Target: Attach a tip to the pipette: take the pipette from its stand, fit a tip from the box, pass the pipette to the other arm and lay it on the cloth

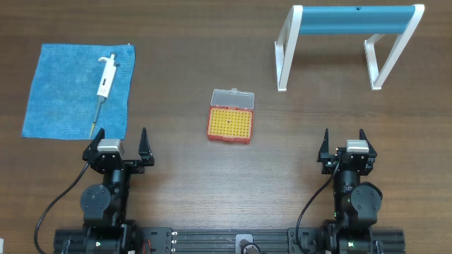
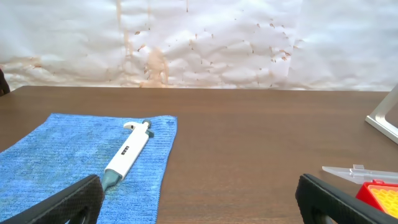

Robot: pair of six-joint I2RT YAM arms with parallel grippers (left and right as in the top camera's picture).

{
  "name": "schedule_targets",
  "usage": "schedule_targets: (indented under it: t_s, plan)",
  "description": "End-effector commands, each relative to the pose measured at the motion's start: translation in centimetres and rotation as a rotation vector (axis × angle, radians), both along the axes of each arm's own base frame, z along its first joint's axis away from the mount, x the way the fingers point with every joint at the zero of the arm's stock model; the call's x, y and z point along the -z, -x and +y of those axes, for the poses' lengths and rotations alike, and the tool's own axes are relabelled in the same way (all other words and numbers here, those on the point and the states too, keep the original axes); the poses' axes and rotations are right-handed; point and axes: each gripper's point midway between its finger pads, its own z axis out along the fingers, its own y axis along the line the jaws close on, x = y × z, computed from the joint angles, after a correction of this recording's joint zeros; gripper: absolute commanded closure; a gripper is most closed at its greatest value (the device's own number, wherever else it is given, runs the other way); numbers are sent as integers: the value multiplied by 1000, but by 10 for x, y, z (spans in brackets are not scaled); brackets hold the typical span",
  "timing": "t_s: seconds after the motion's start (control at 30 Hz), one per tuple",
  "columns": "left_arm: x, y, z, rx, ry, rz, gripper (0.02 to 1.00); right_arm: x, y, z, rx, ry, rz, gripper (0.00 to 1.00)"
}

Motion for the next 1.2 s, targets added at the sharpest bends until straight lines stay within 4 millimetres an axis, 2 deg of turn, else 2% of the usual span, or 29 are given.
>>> schedule_targets:
  t_s: [0.03, 0.27, 0.3, 0.4, 1.2]
  plan:
    - [0, 1, 3, -20, 14, 0, 20, 1, 0, 0, 3, -22, -3, 224]
    - [0, 1, 3, -20, 14, 0, 20, 1, 0, 0, 4, -22, -3, 222]
    - [0, 1, 3, -20, 14, 0, 20, 1, 0, 5, -26, -29, -4, 218]
    - [0, 1, 3, -20, 14, 0, 20, 2, 0, 8, -33, -135, -6, 224]
    - [0, 1, 3, -20, 14, 0, 20, 2, 0, 7, -30, -137, -6, 224]
